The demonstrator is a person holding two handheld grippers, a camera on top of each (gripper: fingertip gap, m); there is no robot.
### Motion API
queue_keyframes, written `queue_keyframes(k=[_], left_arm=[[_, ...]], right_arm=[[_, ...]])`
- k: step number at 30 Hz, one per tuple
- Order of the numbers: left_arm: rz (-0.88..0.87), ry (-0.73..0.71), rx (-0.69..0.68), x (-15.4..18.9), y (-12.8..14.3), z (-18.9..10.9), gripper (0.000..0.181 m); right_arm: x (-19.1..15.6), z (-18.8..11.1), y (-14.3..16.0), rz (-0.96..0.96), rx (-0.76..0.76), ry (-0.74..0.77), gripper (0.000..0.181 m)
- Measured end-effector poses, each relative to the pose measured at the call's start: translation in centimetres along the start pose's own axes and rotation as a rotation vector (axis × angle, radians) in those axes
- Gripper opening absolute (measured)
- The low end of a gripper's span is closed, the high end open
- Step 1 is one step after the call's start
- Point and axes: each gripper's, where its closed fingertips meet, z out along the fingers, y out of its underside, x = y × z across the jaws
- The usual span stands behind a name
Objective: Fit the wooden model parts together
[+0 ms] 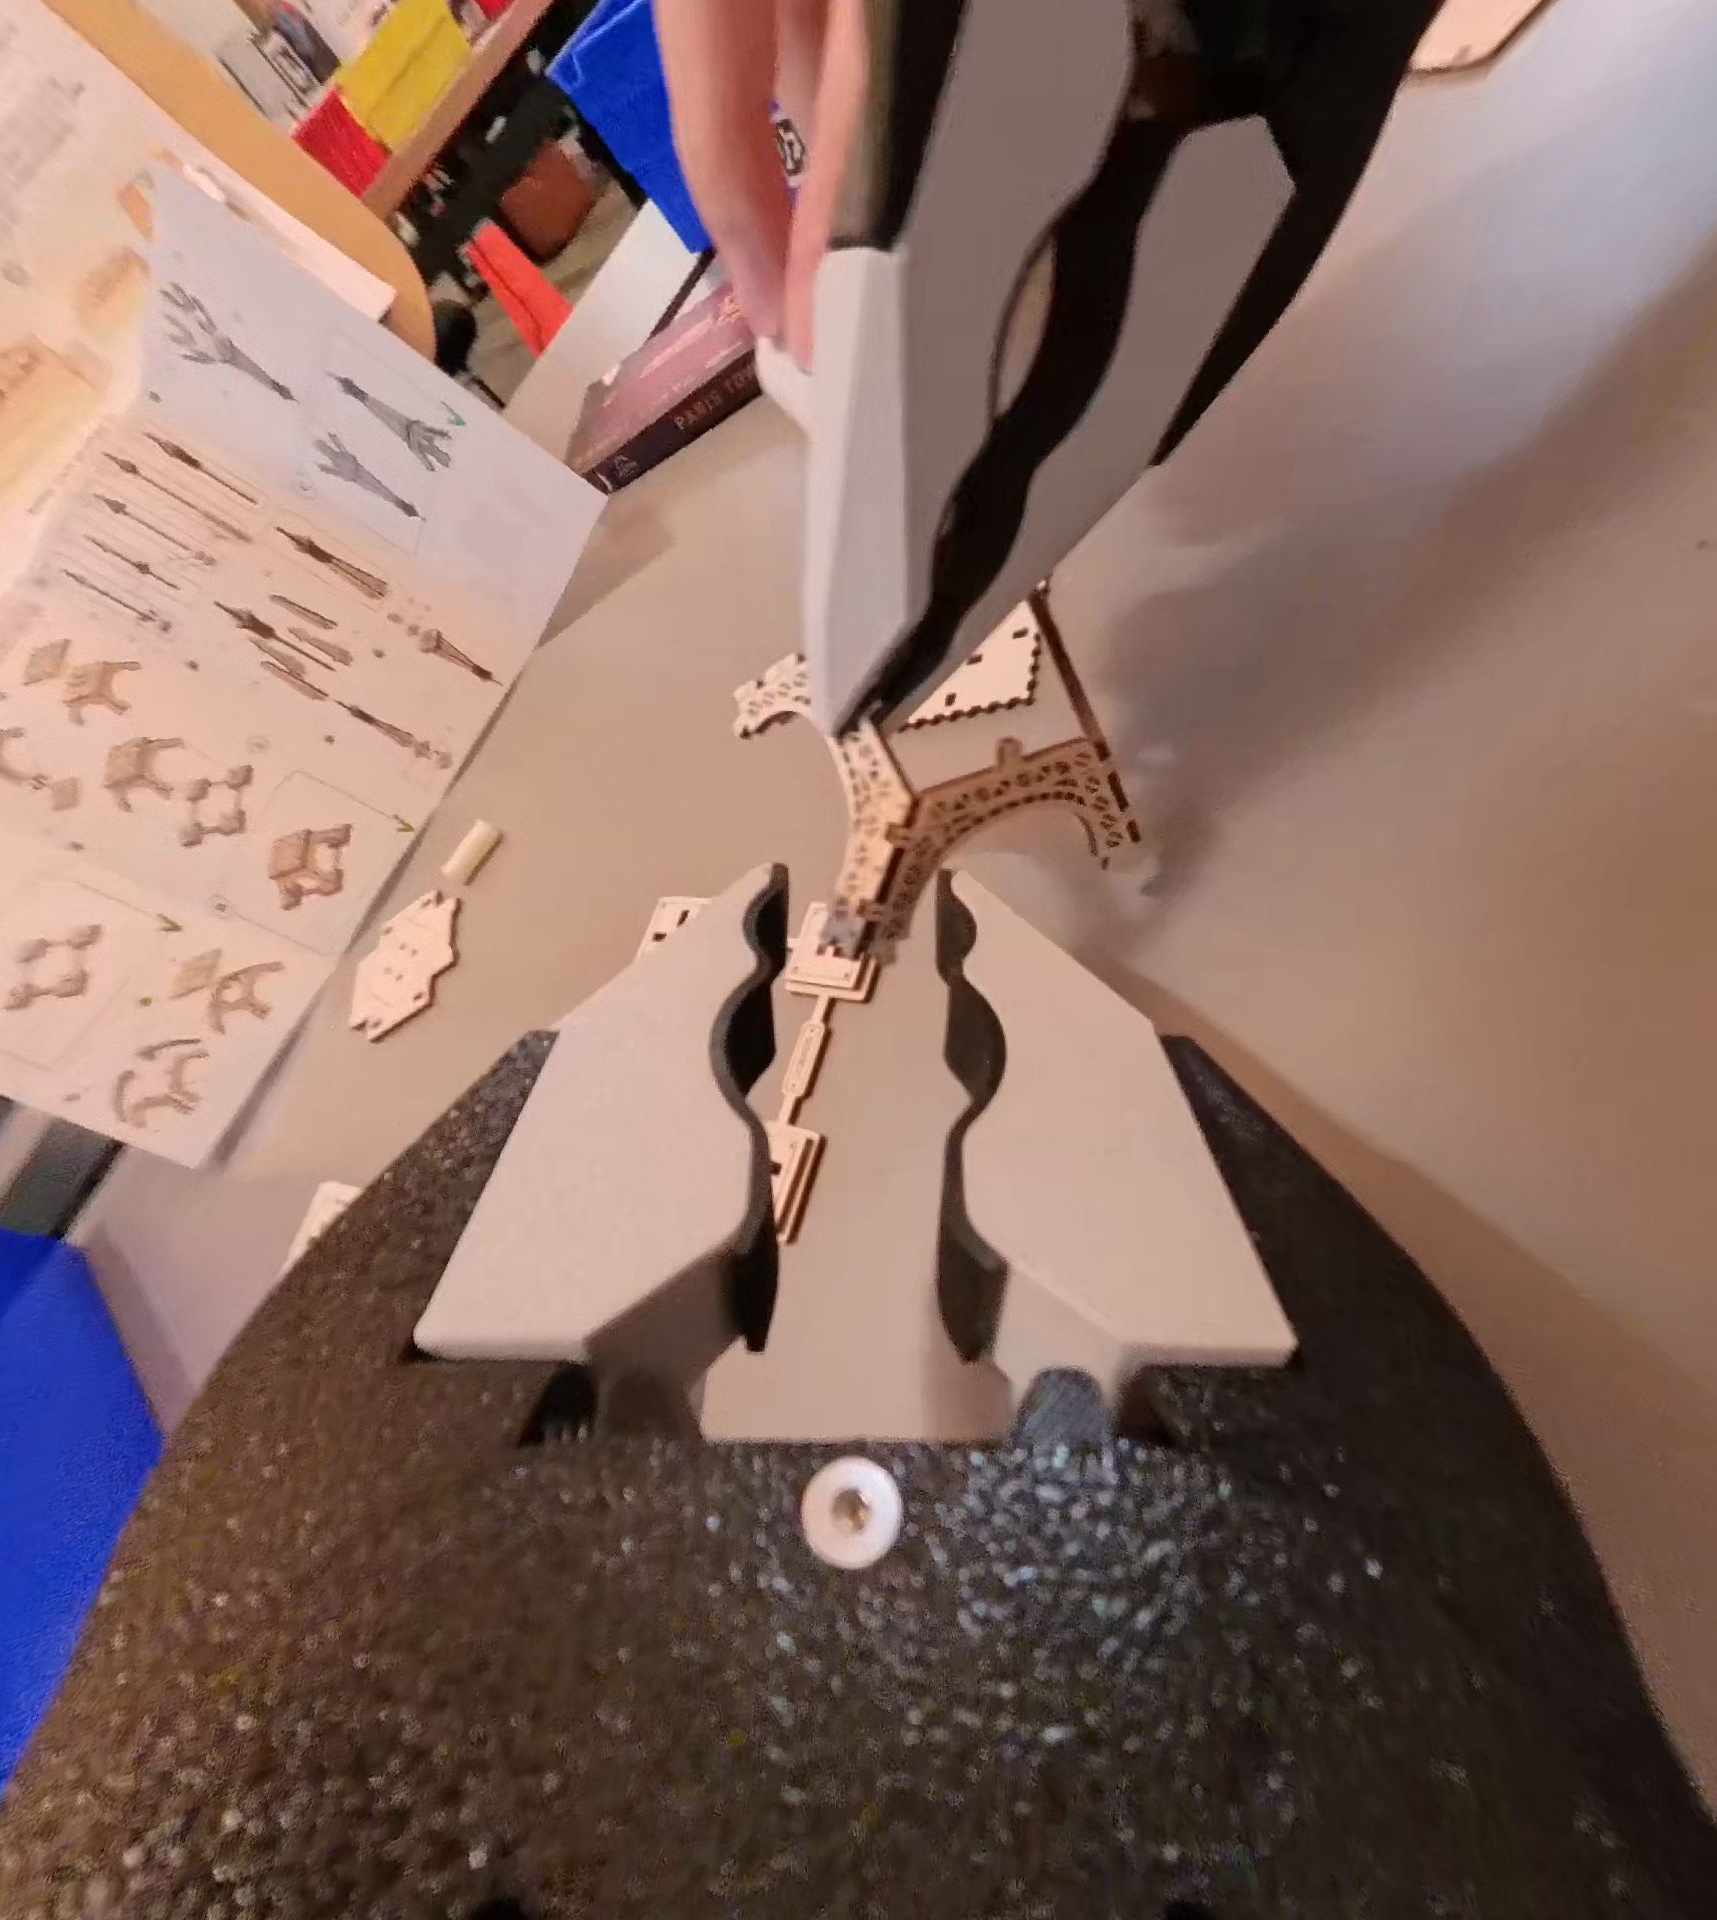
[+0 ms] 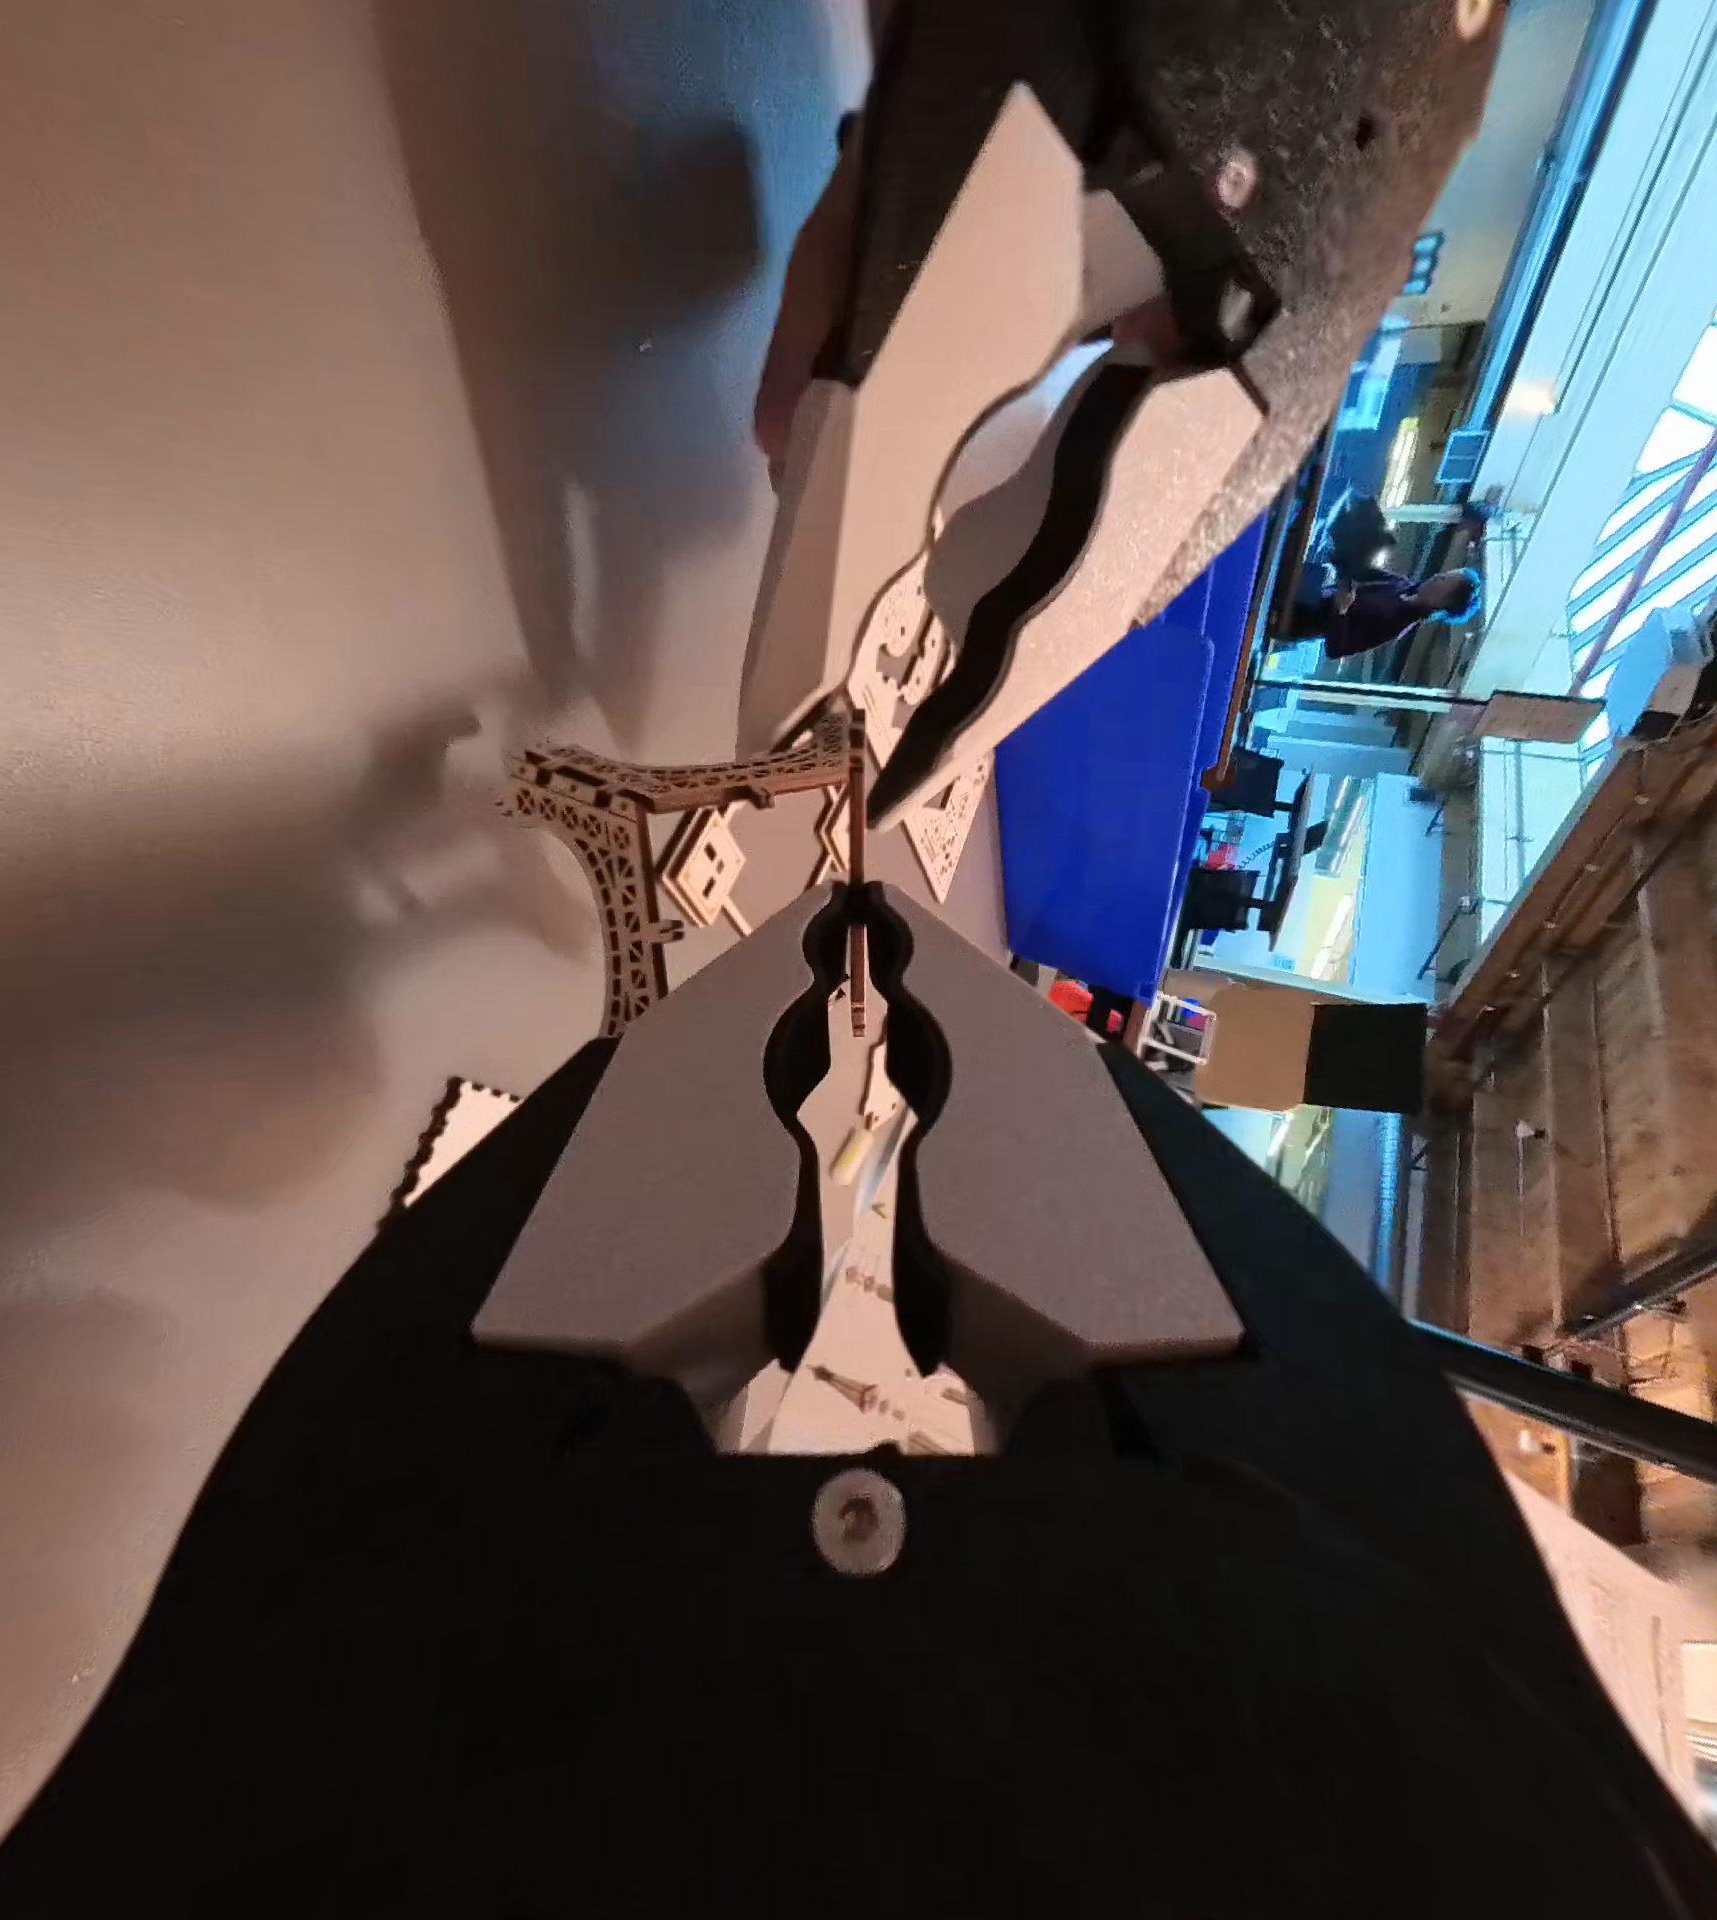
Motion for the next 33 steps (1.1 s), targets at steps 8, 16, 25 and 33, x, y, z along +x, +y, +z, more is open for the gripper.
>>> queue_keyframes(k=[8,16,25,33], left_arm=[[-0.276,0.291,0.131,0.0,-0.5,-2.0,0.024],[-0.321,0.447,0.204,1.4,-1.1,-2.8,0.014],[-0.396,0.542,0.307,1.5,-2.0,-4.0,0.01],[-0.373,0.445,0.322,0.3,-1.8,-3.7,0.031]], right_arm=[[0.3,0.0,-0.7,-0.046,0.012,0.026,0.0],[0.8,-0.1,-1.9,-0.042,0.064,0.063,0.001],[1.5,-0.6,-2.8,0.043,0.139,0.096,0.001],[1.7,-0.6,-2.1,0.208,0.154,0.091,0.0]])
